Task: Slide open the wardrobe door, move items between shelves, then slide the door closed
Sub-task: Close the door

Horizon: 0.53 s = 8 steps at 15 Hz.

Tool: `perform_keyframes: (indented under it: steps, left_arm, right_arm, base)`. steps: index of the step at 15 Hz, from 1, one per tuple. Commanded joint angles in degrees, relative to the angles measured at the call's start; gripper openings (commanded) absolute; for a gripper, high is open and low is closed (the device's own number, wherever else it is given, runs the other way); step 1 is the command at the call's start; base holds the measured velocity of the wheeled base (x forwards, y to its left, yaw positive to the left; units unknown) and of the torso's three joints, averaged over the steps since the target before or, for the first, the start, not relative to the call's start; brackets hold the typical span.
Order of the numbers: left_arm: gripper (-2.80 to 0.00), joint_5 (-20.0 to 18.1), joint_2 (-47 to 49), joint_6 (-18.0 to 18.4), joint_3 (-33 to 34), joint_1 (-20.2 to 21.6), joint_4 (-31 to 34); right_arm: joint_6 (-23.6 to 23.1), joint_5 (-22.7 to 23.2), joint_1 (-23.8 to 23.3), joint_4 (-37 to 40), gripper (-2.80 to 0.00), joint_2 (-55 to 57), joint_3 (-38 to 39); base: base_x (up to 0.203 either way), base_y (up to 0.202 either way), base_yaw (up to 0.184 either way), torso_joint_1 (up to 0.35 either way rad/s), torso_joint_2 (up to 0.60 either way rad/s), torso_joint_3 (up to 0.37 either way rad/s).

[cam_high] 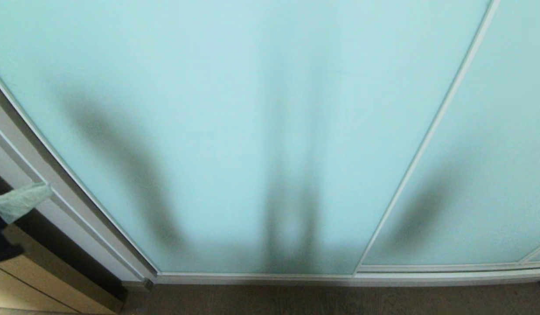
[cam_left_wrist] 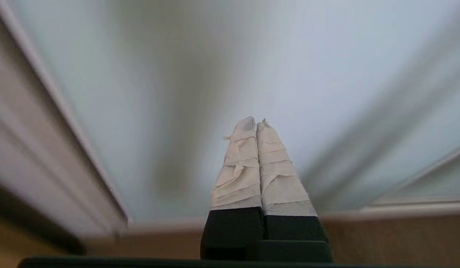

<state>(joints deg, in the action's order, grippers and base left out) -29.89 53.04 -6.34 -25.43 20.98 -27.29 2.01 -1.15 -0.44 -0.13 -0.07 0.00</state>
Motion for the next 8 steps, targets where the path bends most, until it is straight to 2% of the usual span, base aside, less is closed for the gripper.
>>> perform_keyframes:
  steps: [1,3,4,6,7,8]
  left_arm:
    - [-2.80,1.6,-11.2,0.1,5.9,0.3,0.5]
    - [-2.80,1.6,-17.4,0.3,8.5,0.3,2.0]
    - [-2.80,-0.9,-20.3,0.5,8.7,0.2,5.7]
    - [-2.80,-10.9,-24.5,0.8,6.8,0.2,19.6]
    - [-2.80,-14.2,-25.9,1.0,5.4,0.1,24.8]
    - [-2.80,-15.5,-26.7,1.2,4.3,0.2,26.8]
  right_arm:
    - [0.0,0.0,0.0,0.0,-2.80,0.1,0.0]
    - [0.0,0.0,0.0,0.0,-2.80,0.1,0.0]
    - [0.0,0.0,0.0,0.0,-2.80,0.1,0.0]
    - [0.0,0.0,0.0,0.0,-2.80,0.1,0.1]
    - [0.0,0.0,0.0,0.0,-2.80,0.1,0.1]
    - [0.0,0.0,0.0,0.0,-2.80,0.1,0.0]
  base:
    - [0.000,0.000,0.000,0.000,0.00,0.000]
    - [0.000,0.000,0.000,0.000,0.00,0.000]
    - [0.000,0.000,0.000,0.000,0.00,0.000]
    - [0.000,0.000,0.000,0.000,0.00,0.000]
    - [0.000,0.000,0.000,0.000,0.00,0.000]
    - [0.000,0.000,0.000,0.000,0.00,0.000]
